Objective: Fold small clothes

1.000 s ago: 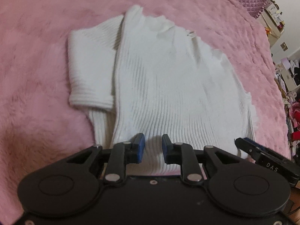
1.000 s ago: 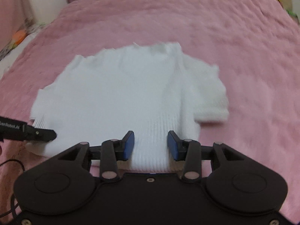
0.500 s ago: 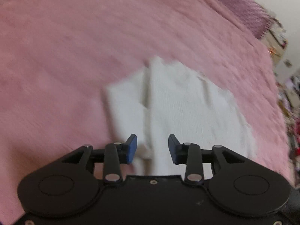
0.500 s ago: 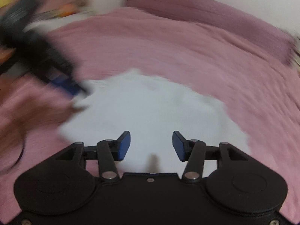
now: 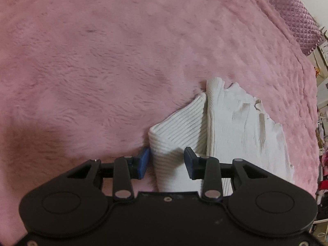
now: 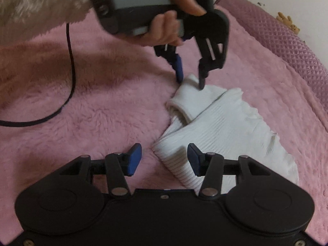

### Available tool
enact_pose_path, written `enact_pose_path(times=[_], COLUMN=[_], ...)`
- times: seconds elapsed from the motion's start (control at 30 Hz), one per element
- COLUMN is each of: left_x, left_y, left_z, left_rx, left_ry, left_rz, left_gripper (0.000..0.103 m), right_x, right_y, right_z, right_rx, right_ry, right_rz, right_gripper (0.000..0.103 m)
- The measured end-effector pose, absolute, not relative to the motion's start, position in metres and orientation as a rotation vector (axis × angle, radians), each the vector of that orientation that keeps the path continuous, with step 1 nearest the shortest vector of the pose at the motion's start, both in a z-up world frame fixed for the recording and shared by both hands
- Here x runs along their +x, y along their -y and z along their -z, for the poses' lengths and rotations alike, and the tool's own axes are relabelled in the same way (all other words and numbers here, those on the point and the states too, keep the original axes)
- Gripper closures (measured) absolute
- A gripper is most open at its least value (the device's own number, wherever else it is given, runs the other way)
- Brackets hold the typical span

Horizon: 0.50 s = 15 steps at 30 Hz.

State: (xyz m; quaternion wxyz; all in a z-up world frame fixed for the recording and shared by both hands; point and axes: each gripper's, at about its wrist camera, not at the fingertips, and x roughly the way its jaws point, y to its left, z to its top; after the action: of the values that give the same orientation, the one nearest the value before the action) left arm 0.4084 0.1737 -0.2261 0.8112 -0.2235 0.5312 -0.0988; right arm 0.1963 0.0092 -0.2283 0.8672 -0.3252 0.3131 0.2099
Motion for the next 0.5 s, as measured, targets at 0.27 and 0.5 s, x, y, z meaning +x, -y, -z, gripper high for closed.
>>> enact_pose_path(times=[0.27,0.5], left_x=[0.422,0.445], left_y=[-0.172,-0.156], left_z=[0.227,0.23], left_rx=[-0.531,-0.524], left_ry=[-1.12,-1.132], left_rz=[0.299,0.344], left_gripper=[0.063,0.062], right_x=[0.193,0.2], right_y=[-0.012,-0.024], right_z=[0.232,0.236], right_rx=[-0.757,-0.811], right_ry=[-0.63,-0.598], right_rz=[-0.361,-0.343], right_gripper=[0.055,0.058])
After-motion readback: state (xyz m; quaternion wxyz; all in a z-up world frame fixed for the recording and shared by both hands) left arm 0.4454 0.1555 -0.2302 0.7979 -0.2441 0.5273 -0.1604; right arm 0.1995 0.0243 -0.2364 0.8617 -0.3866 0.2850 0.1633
